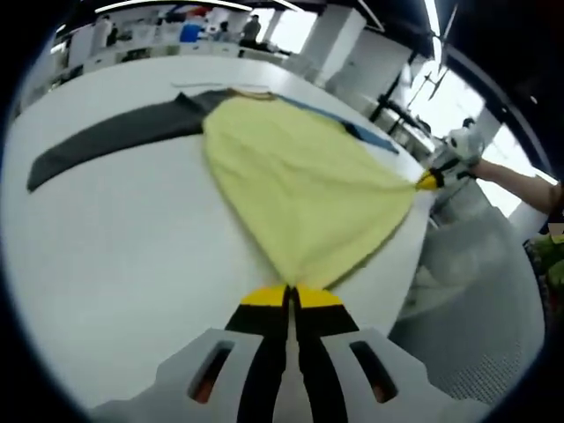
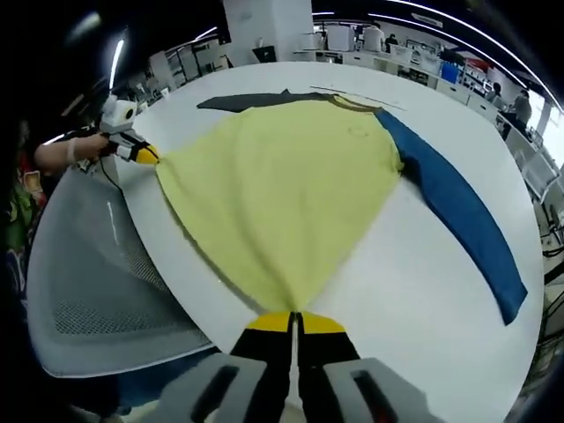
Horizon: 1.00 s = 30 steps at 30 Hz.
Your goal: Fold the garment on the visible template until the final outline fits inside the template.
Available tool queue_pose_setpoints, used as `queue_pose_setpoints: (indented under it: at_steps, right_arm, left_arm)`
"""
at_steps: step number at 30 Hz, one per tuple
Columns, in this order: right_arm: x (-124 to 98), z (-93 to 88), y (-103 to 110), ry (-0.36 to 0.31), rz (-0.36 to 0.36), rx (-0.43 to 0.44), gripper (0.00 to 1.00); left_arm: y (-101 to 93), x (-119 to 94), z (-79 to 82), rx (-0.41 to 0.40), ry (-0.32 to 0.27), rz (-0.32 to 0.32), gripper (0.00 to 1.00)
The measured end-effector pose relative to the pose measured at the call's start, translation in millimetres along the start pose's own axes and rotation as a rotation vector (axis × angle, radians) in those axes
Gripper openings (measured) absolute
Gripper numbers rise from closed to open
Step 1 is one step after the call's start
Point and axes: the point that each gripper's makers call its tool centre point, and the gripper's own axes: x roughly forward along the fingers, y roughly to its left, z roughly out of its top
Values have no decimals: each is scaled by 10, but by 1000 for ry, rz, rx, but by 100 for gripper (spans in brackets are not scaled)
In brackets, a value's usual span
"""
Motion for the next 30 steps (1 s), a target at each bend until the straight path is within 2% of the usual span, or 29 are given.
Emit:
queue_pose_setpoints:
  at_steps: [3,16,24,30]
  right_arm:
    - [1,-17,4,-4,6,30,0]
    - [1,-30,6,8,11,40,0]
    - [19,-118,3,30,18,51,0]
    - [42,-137,-2,34,18,54,0]
  left_arm:
    - [-1,2,-18,-4,5,-4,0]
    - [13,32,-77,-10,28,-9,0]
    - [-17,31,-163,-4,51,-18,0]
    - [-25,34,-163,-3,54,-20,0]
